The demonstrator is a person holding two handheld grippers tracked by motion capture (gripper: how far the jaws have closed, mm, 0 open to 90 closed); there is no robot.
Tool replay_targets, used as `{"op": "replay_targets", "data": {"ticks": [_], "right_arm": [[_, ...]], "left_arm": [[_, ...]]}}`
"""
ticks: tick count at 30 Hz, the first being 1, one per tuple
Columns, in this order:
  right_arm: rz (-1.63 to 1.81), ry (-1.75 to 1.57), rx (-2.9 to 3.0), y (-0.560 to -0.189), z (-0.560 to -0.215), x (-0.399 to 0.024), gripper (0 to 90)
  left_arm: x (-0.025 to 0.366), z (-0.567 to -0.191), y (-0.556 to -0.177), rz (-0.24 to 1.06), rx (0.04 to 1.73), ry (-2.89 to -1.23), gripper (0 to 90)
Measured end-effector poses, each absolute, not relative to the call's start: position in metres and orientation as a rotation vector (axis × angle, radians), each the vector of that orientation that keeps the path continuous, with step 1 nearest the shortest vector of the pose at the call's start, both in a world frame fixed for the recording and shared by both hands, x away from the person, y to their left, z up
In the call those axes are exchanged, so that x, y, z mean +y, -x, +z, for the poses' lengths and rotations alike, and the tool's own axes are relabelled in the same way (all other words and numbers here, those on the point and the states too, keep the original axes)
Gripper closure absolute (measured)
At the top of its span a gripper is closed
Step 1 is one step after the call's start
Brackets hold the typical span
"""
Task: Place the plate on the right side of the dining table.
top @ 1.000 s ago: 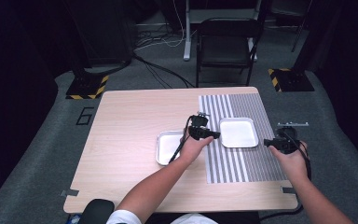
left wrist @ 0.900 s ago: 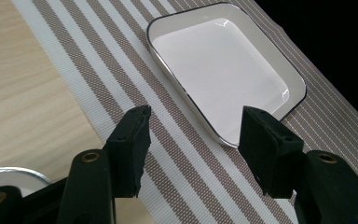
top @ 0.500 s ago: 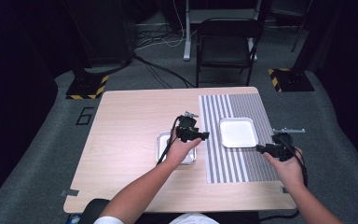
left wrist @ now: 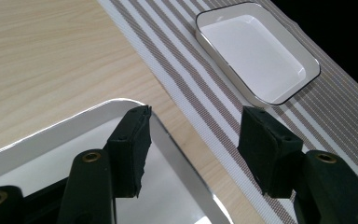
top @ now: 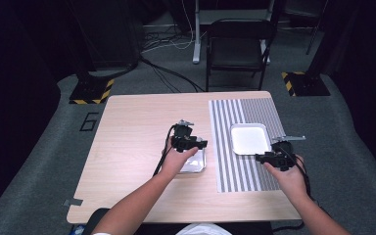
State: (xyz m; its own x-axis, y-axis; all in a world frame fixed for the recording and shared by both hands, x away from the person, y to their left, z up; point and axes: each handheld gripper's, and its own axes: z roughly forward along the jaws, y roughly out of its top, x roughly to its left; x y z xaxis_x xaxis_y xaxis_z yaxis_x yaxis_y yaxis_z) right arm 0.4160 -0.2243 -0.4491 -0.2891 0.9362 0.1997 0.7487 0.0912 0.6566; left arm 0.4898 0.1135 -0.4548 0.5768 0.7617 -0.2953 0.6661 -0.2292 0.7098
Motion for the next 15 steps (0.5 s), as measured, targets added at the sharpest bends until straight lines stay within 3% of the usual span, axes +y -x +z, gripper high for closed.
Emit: {"op": "replay_targets", "data": {"ticks": [15], "right_arm": [[1.087,-1.637,2.148,-0.405,-0.449,-0.198,51.1]], "left_arm": [[0.155,-0.465,-0.482,0.172,1.183,-1.94,42.8]]}}
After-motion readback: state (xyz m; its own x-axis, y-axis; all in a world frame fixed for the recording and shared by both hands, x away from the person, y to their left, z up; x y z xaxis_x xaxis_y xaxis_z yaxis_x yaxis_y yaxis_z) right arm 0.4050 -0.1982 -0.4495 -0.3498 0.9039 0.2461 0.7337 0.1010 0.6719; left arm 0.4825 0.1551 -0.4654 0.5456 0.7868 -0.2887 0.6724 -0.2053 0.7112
